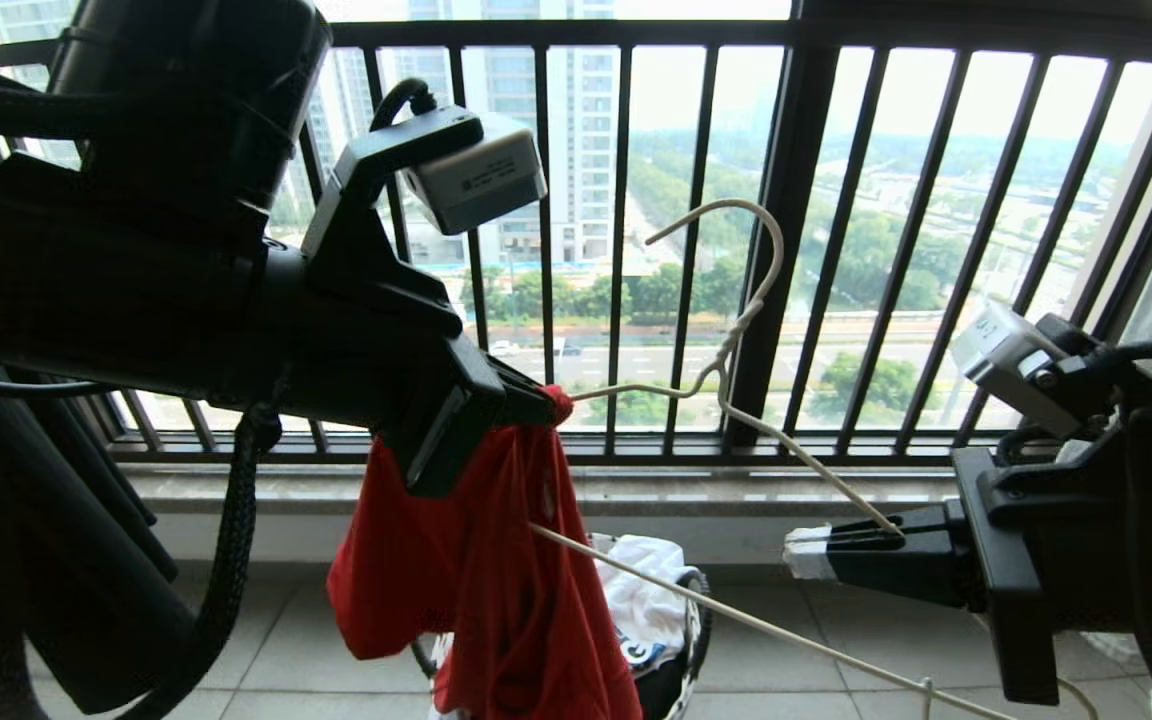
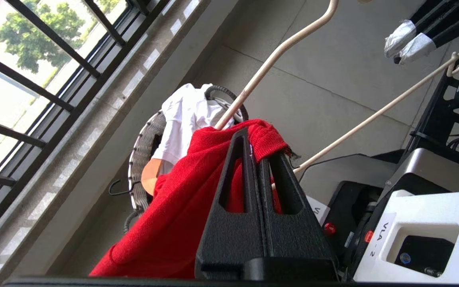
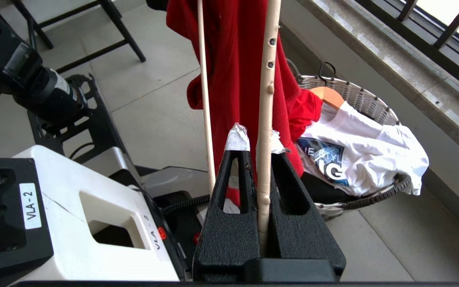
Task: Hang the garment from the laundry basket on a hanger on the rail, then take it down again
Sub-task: Hang the clothes on the clothes rack
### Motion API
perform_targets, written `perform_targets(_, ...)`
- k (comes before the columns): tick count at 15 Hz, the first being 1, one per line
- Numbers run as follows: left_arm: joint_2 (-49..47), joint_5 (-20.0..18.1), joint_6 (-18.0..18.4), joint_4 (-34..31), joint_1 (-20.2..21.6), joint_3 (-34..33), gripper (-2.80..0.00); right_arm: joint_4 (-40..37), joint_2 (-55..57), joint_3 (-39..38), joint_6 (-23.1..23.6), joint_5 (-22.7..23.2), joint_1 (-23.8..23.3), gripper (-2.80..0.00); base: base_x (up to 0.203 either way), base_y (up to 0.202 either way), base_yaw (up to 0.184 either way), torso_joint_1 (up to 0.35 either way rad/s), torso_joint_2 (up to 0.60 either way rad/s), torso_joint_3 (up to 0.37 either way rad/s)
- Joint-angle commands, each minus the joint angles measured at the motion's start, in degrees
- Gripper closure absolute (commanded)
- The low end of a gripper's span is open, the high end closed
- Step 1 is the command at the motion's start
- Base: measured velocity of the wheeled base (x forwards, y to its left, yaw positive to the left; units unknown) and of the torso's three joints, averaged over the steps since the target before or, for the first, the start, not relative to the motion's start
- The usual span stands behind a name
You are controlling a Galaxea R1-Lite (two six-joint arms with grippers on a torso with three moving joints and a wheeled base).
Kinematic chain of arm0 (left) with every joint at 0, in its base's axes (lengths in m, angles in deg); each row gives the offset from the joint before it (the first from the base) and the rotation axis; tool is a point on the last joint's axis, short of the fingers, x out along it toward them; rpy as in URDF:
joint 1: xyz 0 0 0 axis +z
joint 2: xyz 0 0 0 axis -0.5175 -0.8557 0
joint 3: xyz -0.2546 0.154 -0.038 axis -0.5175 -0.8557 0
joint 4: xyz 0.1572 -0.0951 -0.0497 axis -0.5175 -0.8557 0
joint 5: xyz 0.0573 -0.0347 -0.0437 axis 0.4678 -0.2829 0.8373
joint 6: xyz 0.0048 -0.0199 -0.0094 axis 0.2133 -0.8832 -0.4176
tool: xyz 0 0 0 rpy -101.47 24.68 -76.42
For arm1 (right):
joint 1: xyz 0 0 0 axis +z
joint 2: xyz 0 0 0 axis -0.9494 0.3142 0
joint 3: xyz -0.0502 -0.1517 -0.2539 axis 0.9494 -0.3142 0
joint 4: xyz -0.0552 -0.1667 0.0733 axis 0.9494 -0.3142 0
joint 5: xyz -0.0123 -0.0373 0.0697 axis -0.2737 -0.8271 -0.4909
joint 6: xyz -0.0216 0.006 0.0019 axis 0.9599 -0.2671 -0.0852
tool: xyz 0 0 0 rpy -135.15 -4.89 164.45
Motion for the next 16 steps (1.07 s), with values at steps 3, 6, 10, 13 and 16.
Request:
perform_targets(3, -2.6, 5.3, -5.3, -0.1, -4.4, 4.5, 0.0, 1.2, 1.3, 0.0, -1.2, 0.2, 0.1, 0.0, 0.0, 0.0, 0.0, 0.0, 0.0, 0.0)
perform_targets(6, -2.6, 5.4, -6.3, -0.1, -6.3, 5.9, 0.0, 1.3, 2.1, 0.0, -1.3, 0.3, 0.4, 0.0, 0.0, 0.0, 0.0, 0.0, 0.0, 0.0)
perform_targets(10, -2.8, 5.5, -8.1, 0.2, -9.1, 7.1, 0.0, 1.3, 2.2, 0.0, -1.5, 0.3, 0.6, 0.0, 0.0, 0.0, 0.0, 0.0, 0.0, 0.0)
perform_targets(13, -4.4, 5.5, -9.5, 0.8, -11.4, 9.7, 0.0, 1.3, 2.2, 0.0, -1.5, 0.4, 1.1, 0.0, 0.0, 0.0, 0.0, 0.0, 0.0, 0.0)
perform_targets(16, -5.4, 6.0, -9.5, 0.8, -12.7, 10.7, 0.0, 1.3, 2.1, 0.0, -1.5, 0.3, 1.1, 0.0, 0.0, 0.0, 0.0, 0.0, 0.0, 0.0)
